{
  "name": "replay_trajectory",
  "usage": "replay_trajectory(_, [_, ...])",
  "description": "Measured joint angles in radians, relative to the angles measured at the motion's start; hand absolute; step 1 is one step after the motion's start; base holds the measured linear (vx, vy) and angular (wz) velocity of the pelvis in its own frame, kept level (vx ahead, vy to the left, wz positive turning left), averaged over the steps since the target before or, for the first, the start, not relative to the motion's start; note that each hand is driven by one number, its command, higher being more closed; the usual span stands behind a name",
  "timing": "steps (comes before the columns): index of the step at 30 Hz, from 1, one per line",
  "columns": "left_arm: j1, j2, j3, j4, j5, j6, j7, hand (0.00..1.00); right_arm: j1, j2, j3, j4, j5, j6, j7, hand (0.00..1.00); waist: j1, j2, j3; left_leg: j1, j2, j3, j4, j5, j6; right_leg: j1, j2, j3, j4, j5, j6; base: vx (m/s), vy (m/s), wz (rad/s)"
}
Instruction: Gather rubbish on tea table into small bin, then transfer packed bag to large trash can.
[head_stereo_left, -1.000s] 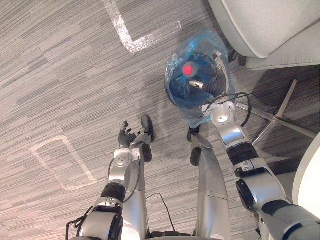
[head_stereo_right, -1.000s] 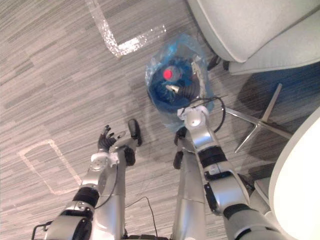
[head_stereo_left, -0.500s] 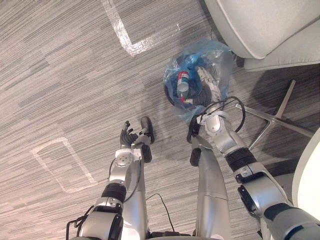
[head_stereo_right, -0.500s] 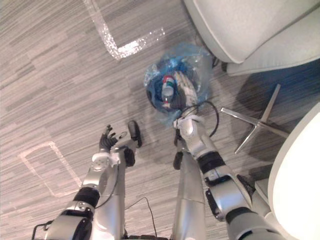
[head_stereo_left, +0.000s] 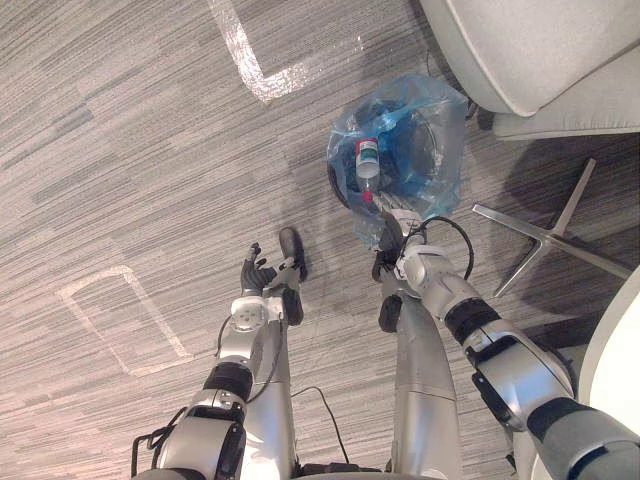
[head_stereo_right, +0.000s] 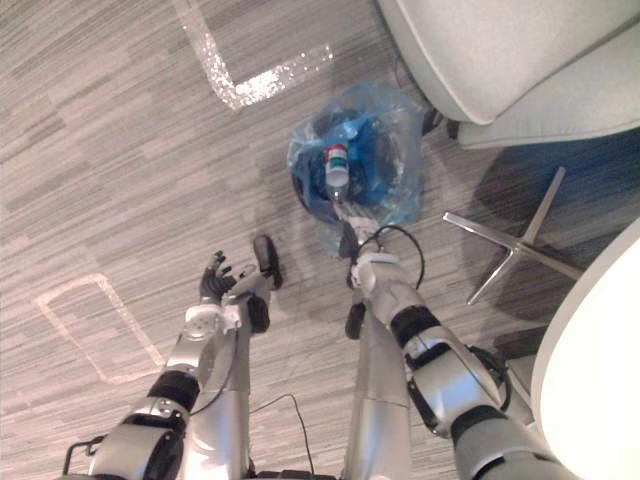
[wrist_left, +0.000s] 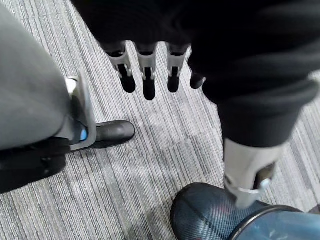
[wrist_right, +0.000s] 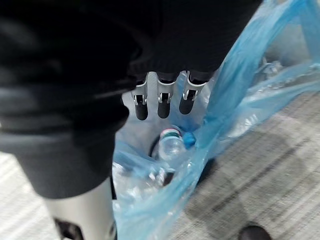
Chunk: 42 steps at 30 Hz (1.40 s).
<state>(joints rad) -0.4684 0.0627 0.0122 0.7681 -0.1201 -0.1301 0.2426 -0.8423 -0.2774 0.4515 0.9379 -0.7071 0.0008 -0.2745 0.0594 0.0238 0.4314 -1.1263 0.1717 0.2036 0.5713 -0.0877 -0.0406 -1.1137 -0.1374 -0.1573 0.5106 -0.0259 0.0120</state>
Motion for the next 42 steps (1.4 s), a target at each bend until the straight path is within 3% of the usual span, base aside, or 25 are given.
replay_trajectory(3, [-0.024, -0.002, 0.001, 0.010, 0.000, -0.011, 0.014, 0.00, -0.014, 0.012, -0.019, 0.048, -0.001, 0.020, -0.003, 0.00, 0.000, 0.000, 0.000, -0.022, -0.005, -0.007, -0.011, 0.013, -0.001, -0.020, -0.003, -0.007, -0.001, 0.002, -0.004, 0.01, -0.006, 0.09])
replay_trajectory(4, [-0.028, -0.002, 0.001, 0.010, 0.000, -0.011, 0.016, 0.00, -0.016, 0.015, -0.022, 0.061, -0.001, 0.021, -0.004, 1.00, 0.000, 0.000, 0.000, -0.024, -0.006, -0.009, -0.012, 0.015, -0.001, -0.022, -0.004, -0.010, -0.001, 0.002, -0.004, 0.01, -0.004, 0.12])
replay_trajectory(18, [-0.039, -0.026, 0.003, 0.028, -0.003, -0.015, 0.020, 0.00, -0.022, 0.081, -0.108, 0.139, 0.001, 0.041, -0.030, 1.00, 0.006, 0.000, 0.000, -0.025, -0.012, -0.013, -0.051, 0.041, -0.002, -0.021, -0.015, -0.034, -0.010, 0.005, -0.009, 0.00, -0.002, 0.06])
replay_trajectory(31, [-0.050, -0.047, 0.002, 0.024, -0.002, -0.011, 0.019, 0.00, -0.024, 0.079, -0.111, 0.064, 0.011, 0.037, -0.053, 1.00, 0.008, 0.000, 0.000, -0.007, -0.003, -0.009, -0.026, 0.042, 0.002, 0.000, -0.009, -0.031, -0.005, 0.006, -0.010, 0.00, -0.001, -0.01])
replay_trajectory(34, [-0.031, -0.047, 0.001, 0.004, 0.000, -0.008, 0.016, 0.00, 0.016, 0.078, -0.072, -0.037, 0.025, 0.035, -0.054, 1.00, 0.007, 0.000, 0.000, 0.030, 0.017, -0.007, 0.006, 0.024, 0.006, 0.049, 0.008, -0.028, -0.005, 0.006, -0.011, -0.02, -0.019, -0.16])
replay_trajectory(40, [0.042, -0.049, -0.003, -0.016, 0.011, 0.027, 0.008, 0.00, 0.232, 0.062, -0.049, -0.425, 0.091, 0.021, -0.048, 1.00, -0.004, -0.003, -0.003, 0.186, 0.036, 0.004, 0.004, -0.009, 0.003, 0.206, 0.029, -0.020, -0.031, -0.002, -0.011, -0.01, -0.037, -0.11])
replay_trajectory(42, [0.083, -0.048, -0.003, -0.016, 0.023, 0.031, 0.007, 0.00, 0.326, 0.063, -0.045, -0.530, 0.104, 0.017, -0.040, 1.00, -0.004, -0.024, -0.024, 0.251, 0.041, 0.010, -0.011, -0.016, -0.002, 0.269, 0.037, -0.018, -0.057, -0.007, -0.005, 0.03, -0.029, -0.10])
